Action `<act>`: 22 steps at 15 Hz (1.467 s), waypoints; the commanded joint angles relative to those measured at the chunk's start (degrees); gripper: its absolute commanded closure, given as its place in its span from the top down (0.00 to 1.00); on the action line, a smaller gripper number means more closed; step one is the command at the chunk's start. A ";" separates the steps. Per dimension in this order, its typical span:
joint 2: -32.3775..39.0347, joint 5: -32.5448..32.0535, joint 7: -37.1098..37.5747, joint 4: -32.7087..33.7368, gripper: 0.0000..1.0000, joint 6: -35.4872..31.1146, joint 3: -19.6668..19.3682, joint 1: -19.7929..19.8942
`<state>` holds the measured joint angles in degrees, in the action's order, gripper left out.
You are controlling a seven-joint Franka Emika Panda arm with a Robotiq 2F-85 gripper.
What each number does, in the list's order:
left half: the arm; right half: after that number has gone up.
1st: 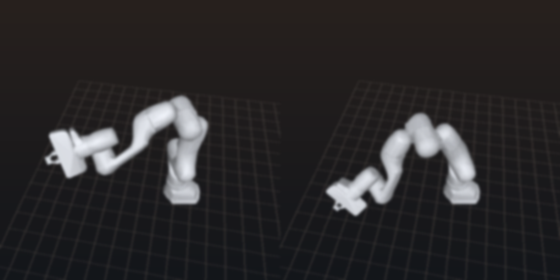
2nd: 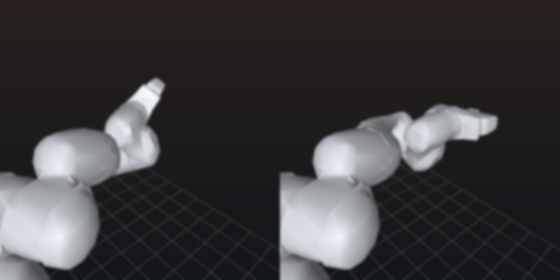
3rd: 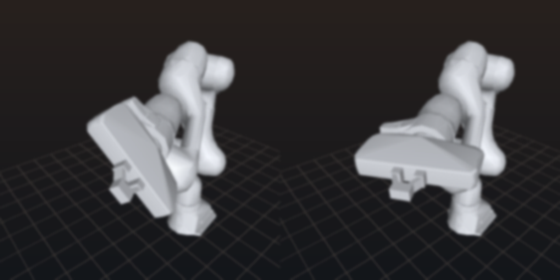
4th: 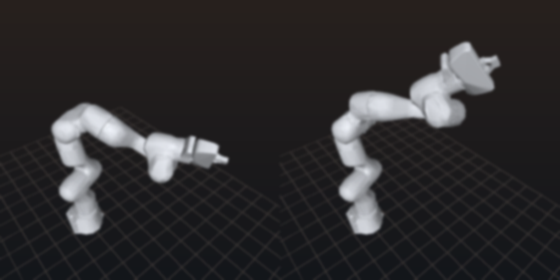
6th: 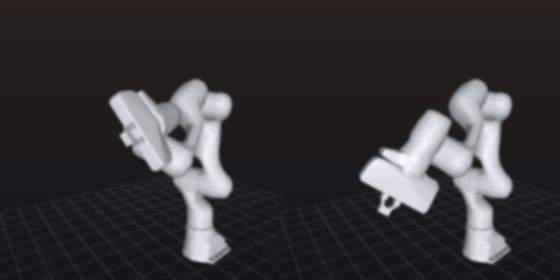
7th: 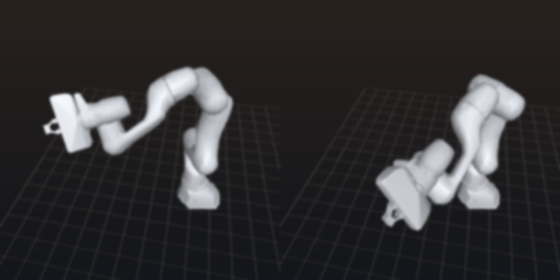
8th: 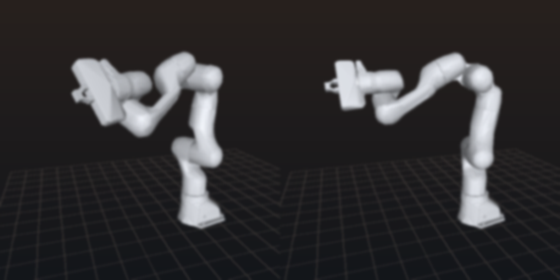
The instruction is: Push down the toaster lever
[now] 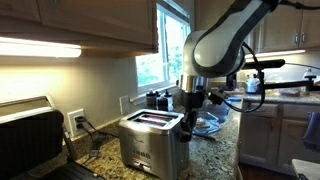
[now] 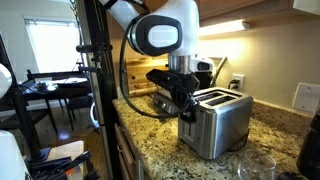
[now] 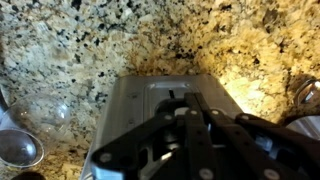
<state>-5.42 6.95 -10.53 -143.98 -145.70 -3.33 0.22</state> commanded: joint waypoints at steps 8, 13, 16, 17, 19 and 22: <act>6.88 9.84 -9.41 -1.39 0.02 -7.75 -0.15 0.58; 13.28 16.04 -15.98 -0.05 0.02 -12.23 1.16 2.00; 12.18 17.55 -17.39 0.20 0.02 -11.13 1.27 2.13; 10.48 16.55 -16.61 0.05 0.02 -10.23 1.27 2.04; 6.42 12.63 -14.26 -0.80 0.02 -8.20 1.04 1.83; 1.26 5.66 -11.41 -1.38 0.05 -4.64 0.62 1.74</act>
<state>1.63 18.32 -25.07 -143.70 -153.13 -2.88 1.41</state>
